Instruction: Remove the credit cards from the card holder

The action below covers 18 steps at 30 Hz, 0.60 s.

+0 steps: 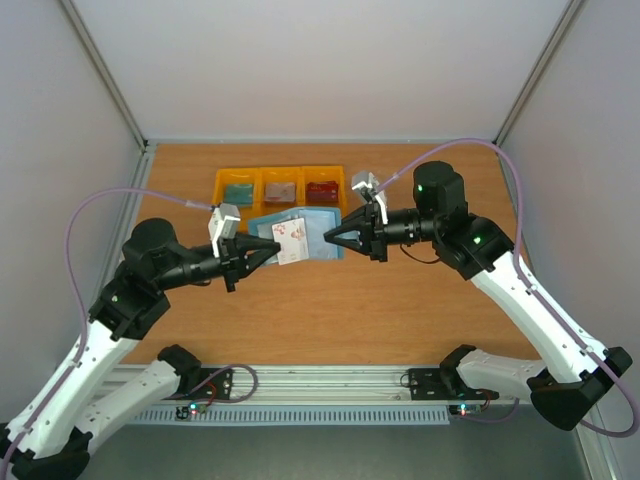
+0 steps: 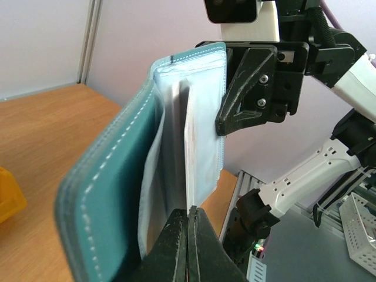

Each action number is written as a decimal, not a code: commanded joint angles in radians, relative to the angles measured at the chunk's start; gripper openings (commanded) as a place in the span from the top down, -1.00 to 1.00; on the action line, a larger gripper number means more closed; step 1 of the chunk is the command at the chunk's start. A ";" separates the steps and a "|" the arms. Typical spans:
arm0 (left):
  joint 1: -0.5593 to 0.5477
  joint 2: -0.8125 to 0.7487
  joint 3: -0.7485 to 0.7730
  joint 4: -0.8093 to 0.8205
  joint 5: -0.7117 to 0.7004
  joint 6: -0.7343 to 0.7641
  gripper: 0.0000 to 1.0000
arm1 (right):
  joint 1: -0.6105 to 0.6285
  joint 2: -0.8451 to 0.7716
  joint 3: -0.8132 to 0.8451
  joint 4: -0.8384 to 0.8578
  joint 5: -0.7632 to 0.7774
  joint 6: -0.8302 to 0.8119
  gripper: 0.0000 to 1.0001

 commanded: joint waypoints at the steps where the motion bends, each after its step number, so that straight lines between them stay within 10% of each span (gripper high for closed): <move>1: 0.005 -0.002 -0.005 0.049 0.033 -0.004 0.99 | -0.005 -0.001 0.007 0.053 -0.061 0.045 0.98; 18: 0.092 0.049 0.042 -0.079 -0.245 -0.064 0.99 | -0.152 0.033 -0.058 0.022 0.165 0.168 0.98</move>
